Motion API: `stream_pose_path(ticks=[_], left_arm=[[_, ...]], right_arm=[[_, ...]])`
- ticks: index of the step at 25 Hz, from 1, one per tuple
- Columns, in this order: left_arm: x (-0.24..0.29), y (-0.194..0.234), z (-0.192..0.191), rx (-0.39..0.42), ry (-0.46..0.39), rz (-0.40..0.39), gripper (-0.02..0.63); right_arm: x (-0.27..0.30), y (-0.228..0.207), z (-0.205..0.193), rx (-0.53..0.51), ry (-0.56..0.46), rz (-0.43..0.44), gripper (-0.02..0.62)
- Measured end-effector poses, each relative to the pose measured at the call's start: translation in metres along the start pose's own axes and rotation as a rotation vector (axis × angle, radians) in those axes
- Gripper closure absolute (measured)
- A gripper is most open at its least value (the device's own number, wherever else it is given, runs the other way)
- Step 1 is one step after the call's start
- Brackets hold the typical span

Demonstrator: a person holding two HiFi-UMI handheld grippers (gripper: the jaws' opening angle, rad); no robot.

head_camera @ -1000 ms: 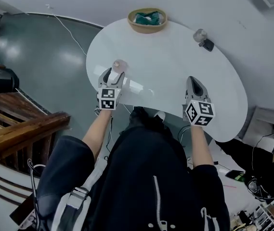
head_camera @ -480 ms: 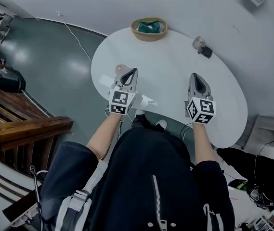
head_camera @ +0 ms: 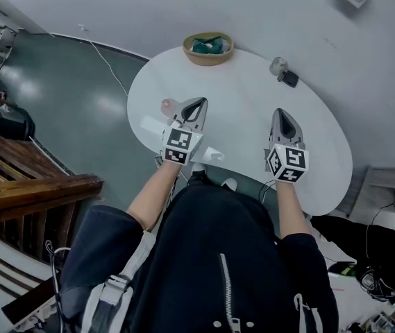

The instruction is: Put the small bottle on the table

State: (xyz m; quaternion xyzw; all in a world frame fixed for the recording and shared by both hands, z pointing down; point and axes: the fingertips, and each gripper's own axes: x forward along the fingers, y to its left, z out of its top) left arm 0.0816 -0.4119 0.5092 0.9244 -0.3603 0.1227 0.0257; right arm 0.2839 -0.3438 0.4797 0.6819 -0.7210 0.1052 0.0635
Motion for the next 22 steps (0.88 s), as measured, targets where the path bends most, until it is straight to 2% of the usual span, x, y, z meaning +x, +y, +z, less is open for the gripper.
stream_pose_path(ticks=[22], left_arm=[[0.001,0.002,-0.015,-0.019,0.036,-0.001,0.600]], right_arm=[[0.003,0.004,-0.005,0.003,0.010,0.033,0.594]])
